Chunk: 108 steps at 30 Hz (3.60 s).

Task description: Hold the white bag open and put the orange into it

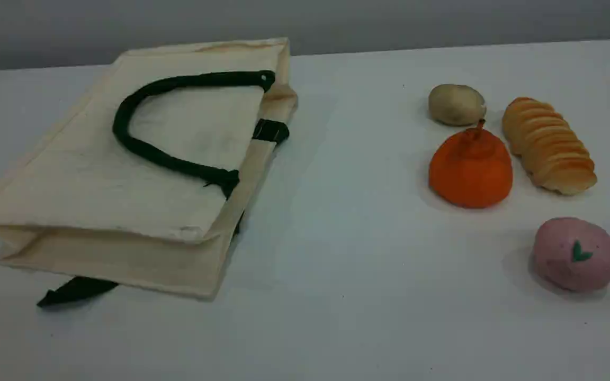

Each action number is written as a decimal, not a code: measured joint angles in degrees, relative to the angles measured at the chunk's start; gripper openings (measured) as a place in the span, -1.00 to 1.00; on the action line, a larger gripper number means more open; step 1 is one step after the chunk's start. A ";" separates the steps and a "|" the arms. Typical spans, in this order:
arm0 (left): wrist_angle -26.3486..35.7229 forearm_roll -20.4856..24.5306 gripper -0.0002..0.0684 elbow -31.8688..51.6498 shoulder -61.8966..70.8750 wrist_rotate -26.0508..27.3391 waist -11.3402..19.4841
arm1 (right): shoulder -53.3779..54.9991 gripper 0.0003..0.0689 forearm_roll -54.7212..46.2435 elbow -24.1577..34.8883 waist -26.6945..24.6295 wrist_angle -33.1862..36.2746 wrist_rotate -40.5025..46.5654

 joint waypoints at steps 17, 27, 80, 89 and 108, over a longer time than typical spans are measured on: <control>0.00 0.00 -0.42 0.00 0.00 0.00 0.00 | 0.00 -0.33 0.00 0.00 0.00 0.00 0.00; 0.00 0.00 -0.42 0.00 0.00 0.00 0.00 | 0.00 -0.33 0.00 0.00 0.00 0.00 0.00; -15.65 -7.38 0.26 -19.51 55.08 11.84 0.00 | 34.09 0.38 25.25 -0.47 0.00 -25.80 -17.29; -25.60 -9.60 0.26 -20.71 73.75 7.99 0.00 | 49.02 0.39 37.82 -1.43 0.00 -30.52 -28.59; -37.94 -14.35 0.26 -29.16 100.23 4.64 0.00 | 69.86 0.39 50.63 -9.99 0.01 -30.17 -39.94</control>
